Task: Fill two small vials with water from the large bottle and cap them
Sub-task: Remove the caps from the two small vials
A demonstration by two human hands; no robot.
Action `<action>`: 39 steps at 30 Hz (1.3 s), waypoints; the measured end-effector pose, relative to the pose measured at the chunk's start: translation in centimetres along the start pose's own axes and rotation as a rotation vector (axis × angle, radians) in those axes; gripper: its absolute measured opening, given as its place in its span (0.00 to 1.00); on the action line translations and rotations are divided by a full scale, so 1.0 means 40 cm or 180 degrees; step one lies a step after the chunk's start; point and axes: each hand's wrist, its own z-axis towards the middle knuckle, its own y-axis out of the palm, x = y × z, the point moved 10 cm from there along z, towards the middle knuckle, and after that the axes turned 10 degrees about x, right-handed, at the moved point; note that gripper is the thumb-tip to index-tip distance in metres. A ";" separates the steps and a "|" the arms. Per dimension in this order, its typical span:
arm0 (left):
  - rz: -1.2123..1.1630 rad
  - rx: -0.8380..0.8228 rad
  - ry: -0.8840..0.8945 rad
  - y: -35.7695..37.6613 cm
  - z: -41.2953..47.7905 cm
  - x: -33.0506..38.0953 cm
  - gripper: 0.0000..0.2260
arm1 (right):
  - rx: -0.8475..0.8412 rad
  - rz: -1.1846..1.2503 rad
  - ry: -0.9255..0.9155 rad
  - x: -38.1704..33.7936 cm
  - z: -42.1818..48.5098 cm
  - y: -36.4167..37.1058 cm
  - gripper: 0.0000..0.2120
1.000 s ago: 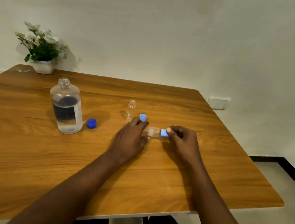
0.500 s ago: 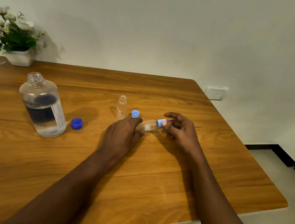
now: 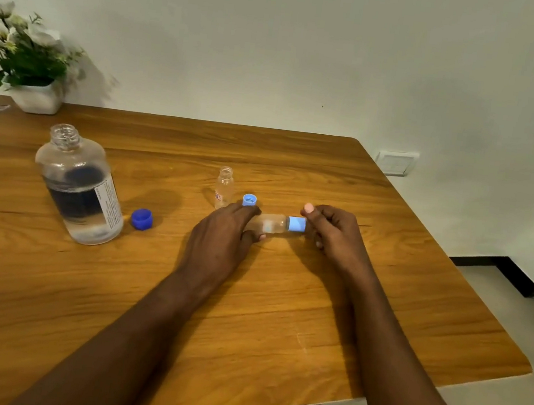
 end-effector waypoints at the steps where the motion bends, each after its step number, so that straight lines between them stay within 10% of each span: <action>1: 0.0000 -0.0003 0.0009 -0.001 0.000 0.002 0.16 | 0.0026 -0.0141 0.0035 0.004 -0.001 0.000 0.21; 9: 0.0117 -0.0049 0.0100 0.006 -0.001 0.004 0.16 | -0.0315 0.0026 0.0172 0.007 -0.009 0.014 0.05; 16: 0.0136 -0.0160 0.0174 0.012 -0.003 0.017 0.16 | -0.0243 -0.0332 0.0214 0.009 -0.008 0.010 0.23; 25: 0.0205 -0.0182 0.0369 0.024 -0.010 0.025 0.16 | -0.0518 0.0393 0.0407 0.009 -0.021 0.010 0.05; 39: 0.0324 -0.0357 0.0660 0.051 -0.016 0.042 0.17 | -0.0439 0.0738 0.0243 -0.013 -0.038 -0.015 0.23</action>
